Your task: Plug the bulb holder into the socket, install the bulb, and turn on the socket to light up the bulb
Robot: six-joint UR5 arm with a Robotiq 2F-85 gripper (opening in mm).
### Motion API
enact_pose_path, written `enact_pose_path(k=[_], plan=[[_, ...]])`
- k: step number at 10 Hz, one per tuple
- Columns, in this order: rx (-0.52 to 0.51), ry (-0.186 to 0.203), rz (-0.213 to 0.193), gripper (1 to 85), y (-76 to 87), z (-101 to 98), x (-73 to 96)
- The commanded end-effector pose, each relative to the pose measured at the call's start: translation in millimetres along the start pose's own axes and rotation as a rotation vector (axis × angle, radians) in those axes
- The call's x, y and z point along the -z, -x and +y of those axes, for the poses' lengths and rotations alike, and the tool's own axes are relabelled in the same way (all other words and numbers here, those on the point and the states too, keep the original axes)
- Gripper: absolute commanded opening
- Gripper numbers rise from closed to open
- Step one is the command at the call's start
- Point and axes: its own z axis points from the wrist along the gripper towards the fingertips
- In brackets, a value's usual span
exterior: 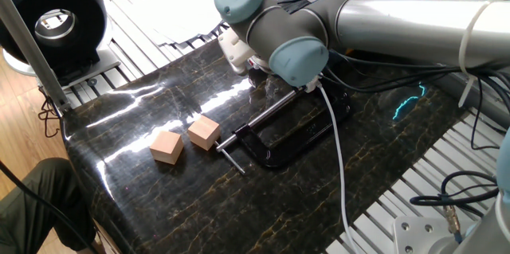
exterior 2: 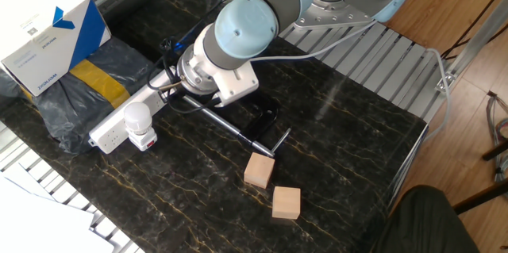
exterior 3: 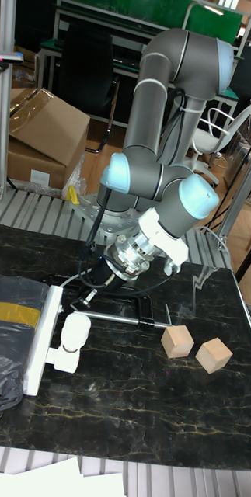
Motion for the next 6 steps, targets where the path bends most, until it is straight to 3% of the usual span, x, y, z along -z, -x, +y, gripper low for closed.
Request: enact_pose_path(k=[1, 6], plan=[[-0.006, 0.012, -0.007, 1.0, -2.5, 5.0, -5.4], [-0.006, 0.012, 0.003, 1.0, -6.8, 7.1, -2.6]])
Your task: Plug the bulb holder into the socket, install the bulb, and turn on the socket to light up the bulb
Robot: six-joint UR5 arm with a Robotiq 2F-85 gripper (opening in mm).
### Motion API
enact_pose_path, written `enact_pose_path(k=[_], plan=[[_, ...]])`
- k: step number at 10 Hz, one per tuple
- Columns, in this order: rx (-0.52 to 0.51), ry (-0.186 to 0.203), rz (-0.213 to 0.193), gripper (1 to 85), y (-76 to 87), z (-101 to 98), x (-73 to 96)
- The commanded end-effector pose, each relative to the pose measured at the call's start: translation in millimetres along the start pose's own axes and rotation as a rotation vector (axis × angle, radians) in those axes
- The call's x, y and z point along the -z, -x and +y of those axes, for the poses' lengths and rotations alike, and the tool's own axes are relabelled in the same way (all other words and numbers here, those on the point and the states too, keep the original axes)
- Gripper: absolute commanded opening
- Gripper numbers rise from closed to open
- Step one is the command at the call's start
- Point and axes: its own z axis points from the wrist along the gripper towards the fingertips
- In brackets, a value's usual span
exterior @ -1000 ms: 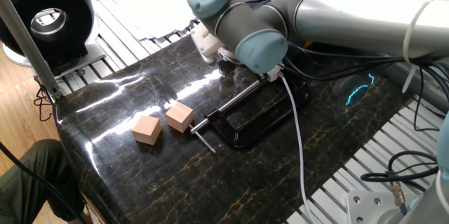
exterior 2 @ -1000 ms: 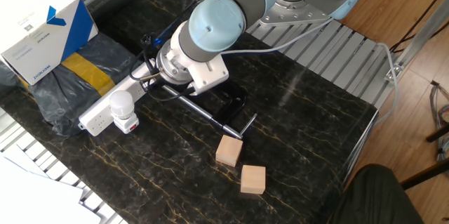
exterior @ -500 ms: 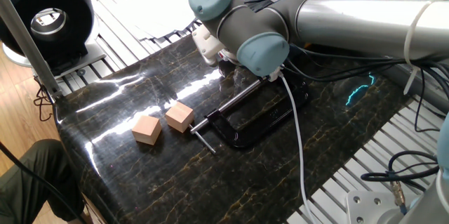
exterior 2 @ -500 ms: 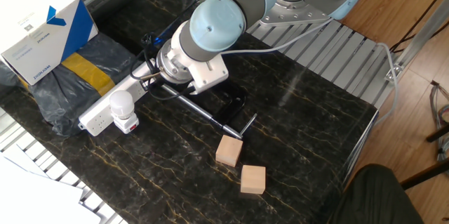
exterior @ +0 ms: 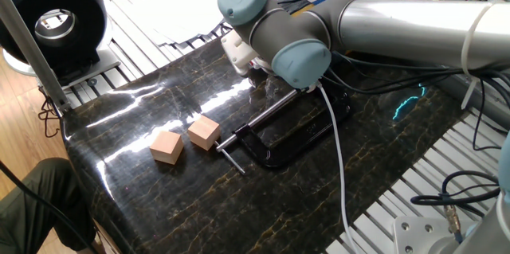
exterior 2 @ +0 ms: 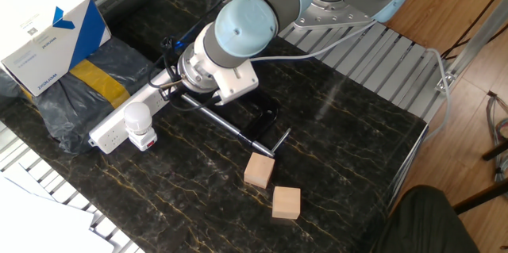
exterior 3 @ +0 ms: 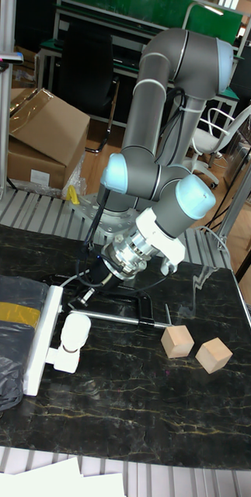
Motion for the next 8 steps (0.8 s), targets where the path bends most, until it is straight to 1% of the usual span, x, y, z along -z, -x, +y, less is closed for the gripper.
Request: enact_pose_path(k=[1, 2, 3, 4, 5, 6, 8], plan=[[-0.007, 0.007, -0.005, 1.0, -2.4, 1.5, 1.1], [-0.006, 0.004, -0.006, 1.0, -2.3, 0.7, 1.2], [-0.012, 0.025, -0.05, 1.0, 9.3, 5.8, 2.6], [-0.009, 0.043, -0.079, 1.0, 16.7, 10.2, 6.2], [0.003, 0.044, -0.093, 1.0, 20.1, 10.3, 8.3], [0.013, 0.019, -0.087, 1.0, 18.6, 4.0, 7.6], [0.028, -0.002, -0.071, 1.0, 13.1, -2.5, 4.9]])
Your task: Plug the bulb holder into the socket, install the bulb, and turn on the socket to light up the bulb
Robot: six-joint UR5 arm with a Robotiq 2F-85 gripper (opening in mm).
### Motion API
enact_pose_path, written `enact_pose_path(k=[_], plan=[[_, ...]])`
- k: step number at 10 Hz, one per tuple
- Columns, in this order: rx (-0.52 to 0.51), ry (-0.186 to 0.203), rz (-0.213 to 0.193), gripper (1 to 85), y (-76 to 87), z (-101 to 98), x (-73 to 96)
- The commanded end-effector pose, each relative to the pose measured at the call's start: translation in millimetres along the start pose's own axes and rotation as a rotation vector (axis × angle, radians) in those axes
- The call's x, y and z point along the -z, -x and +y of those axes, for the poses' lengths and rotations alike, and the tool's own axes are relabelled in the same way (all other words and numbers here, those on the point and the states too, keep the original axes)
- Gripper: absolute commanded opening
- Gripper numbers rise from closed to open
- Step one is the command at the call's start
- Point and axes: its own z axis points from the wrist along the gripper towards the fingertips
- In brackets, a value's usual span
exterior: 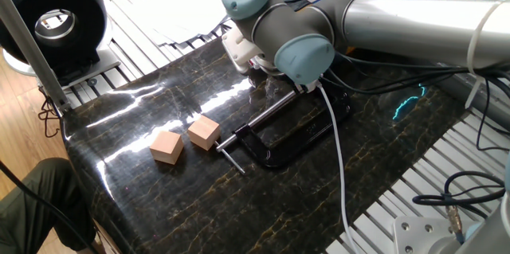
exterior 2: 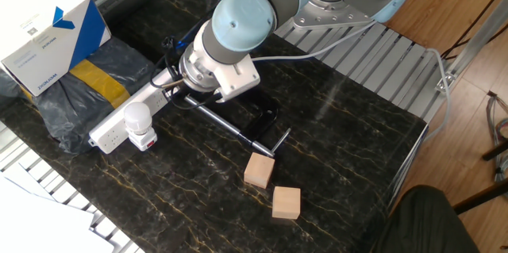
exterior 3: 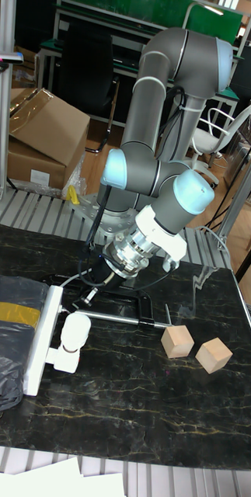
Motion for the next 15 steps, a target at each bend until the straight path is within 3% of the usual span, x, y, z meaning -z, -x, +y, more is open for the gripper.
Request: enact_pose_path(k=[1, 3, 5, 15], plan=[[0.015, -0.019, -0.002, 1.0, -2.0, -6.1, 0.3], [0.025, -0.033, 0.016, 1.0, -6.8, -9.6, 0.8], [0.024, -0.003, 0.011, 1.0, -7.7, 0.8, -2.9], [0.036, -0.024, 0.02, 1.0, -13.9, -4.2, -3.7]])
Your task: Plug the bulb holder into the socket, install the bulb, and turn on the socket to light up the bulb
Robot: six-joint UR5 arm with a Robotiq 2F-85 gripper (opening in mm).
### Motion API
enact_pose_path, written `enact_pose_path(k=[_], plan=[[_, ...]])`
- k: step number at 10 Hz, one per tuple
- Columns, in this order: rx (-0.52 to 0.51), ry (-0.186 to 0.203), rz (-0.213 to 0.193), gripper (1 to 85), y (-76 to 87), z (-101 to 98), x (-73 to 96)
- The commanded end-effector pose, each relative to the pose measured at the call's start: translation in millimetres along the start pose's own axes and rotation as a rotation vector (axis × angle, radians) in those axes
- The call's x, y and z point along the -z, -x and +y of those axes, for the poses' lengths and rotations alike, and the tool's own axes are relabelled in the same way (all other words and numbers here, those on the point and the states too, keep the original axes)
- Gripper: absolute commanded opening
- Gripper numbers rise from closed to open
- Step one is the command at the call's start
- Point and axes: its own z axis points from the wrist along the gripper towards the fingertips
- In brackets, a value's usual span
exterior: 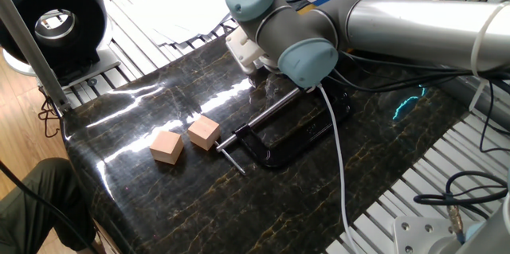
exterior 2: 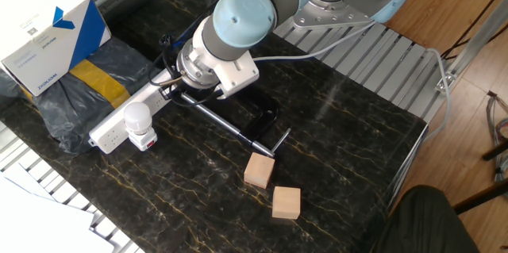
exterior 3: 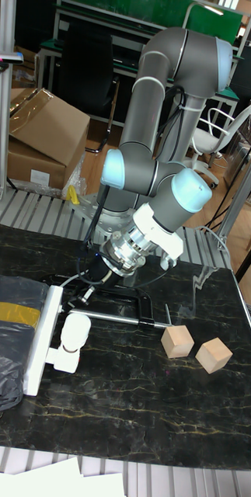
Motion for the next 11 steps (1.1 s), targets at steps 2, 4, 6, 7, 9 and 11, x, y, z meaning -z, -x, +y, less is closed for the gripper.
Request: enact_pose_path(k=[2, 4, 6, 7, 9, 11], plan=[[-0.019, 0.013, -0.011, 1.0, 4.0, 5.1, 3.6], [-0.014, 0.01, -0.024, 1.0, 10.5, 3.3, 8.1], [-0.003, 0.001, -0.028, 1.0, 11.5, 0.9, 7.3], [0.002, -0.01, -0.019, 1.0, 9.6, -2.0, 6.8], [0.011, -0.025, -0.007, 1.0, 6.3, -5.9, 6.2], [0.014, -0.028, -0.007, 1.0, 3.8, -6.5, 2.1]])
